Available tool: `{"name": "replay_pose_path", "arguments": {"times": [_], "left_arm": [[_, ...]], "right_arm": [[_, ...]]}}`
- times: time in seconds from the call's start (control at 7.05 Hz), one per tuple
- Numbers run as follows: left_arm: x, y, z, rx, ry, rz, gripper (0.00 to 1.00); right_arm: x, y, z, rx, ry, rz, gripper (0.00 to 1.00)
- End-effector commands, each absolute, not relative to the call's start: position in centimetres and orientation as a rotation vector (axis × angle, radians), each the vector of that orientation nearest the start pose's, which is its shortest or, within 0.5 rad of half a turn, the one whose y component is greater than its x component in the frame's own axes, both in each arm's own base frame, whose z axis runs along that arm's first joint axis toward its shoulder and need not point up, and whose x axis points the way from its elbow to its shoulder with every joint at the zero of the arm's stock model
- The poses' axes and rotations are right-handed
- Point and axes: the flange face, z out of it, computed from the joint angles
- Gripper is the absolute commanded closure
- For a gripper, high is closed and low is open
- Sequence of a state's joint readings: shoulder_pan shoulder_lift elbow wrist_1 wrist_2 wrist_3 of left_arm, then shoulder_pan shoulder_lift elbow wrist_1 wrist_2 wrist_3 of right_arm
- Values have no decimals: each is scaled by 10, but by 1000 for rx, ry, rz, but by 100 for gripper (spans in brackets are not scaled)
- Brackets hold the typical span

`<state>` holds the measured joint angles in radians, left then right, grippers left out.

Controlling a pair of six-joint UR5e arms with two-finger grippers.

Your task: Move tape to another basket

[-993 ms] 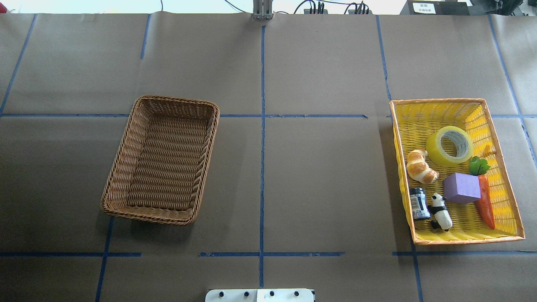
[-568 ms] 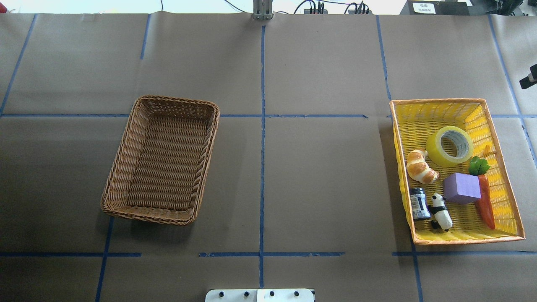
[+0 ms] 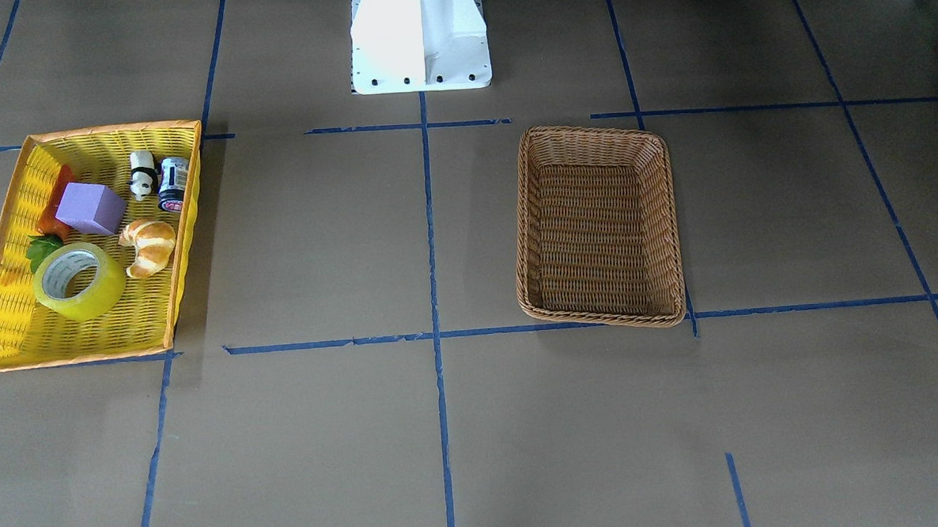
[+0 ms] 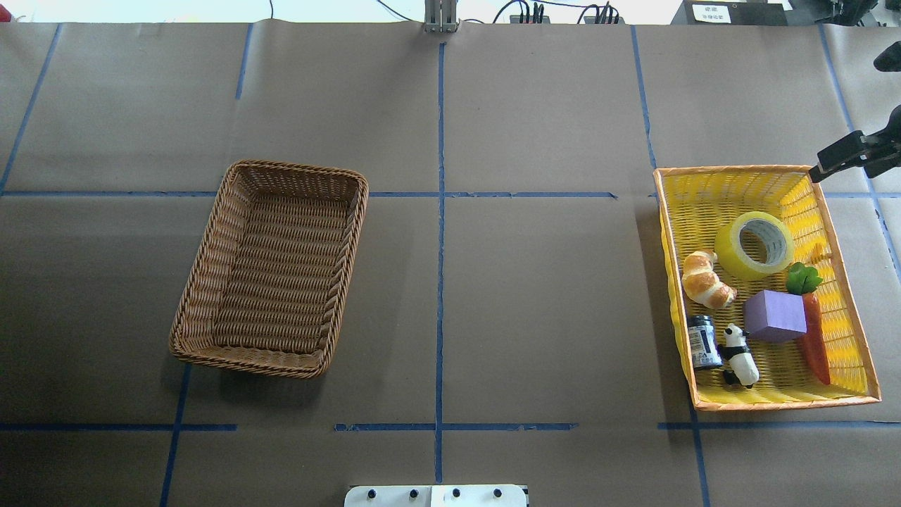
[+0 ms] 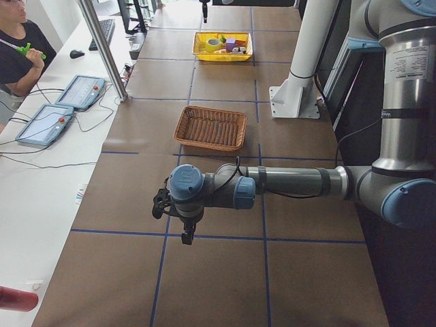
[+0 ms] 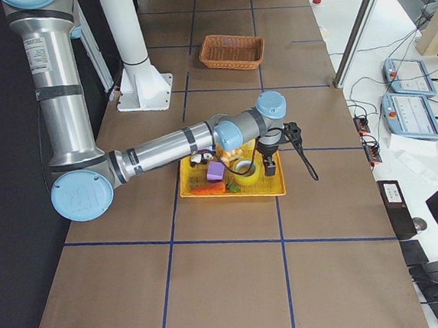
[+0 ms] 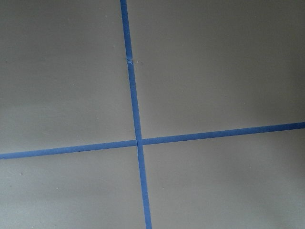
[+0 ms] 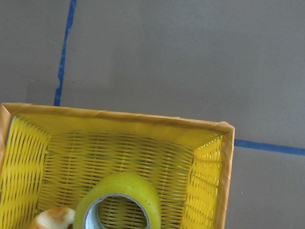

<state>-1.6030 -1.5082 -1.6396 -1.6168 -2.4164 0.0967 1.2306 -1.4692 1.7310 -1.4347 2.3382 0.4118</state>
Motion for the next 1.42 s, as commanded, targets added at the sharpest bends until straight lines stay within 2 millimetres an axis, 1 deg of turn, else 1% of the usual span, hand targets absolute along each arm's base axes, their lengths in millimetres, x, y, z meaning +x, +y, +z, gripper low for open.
{"name": "replay_pose_path", "arguments": {"times": [0.0,0.14,0.28,0.43,0.71,0.85,0.99,1.14,1.28], "left_arm": [[-74,-466,645,103,840,83,0],[-74,-466,645,103,840,83,0],[-74,-466,645,103,840,83,0],[-74,-466,645,103,840,81,0],[-74,-466,645,103,842,80,0],[-73,-466,645,102,847,80,0],[-73,-466,644,103,856,80,0],[-73,-466,644,103,856,80,0],[-73,-466,644,103,857,80,0]], "right_arm": [[-144,-519,534,67,-860,-61,0],[-170,-514,534,58,-857,-37,0],[-200,-507,536,73,-799,-18,0],[-205,-505,543,64,-786,-21,0],[-205,-505,558,44,-770,-19,0],[-208,-505,562,35,-768,-21,0],[-212,-503,569,21,-761,-24,0],[-213,-503,569,20,-763,-29,0],[-221,-499,570,14,-762,-45,0]]}}
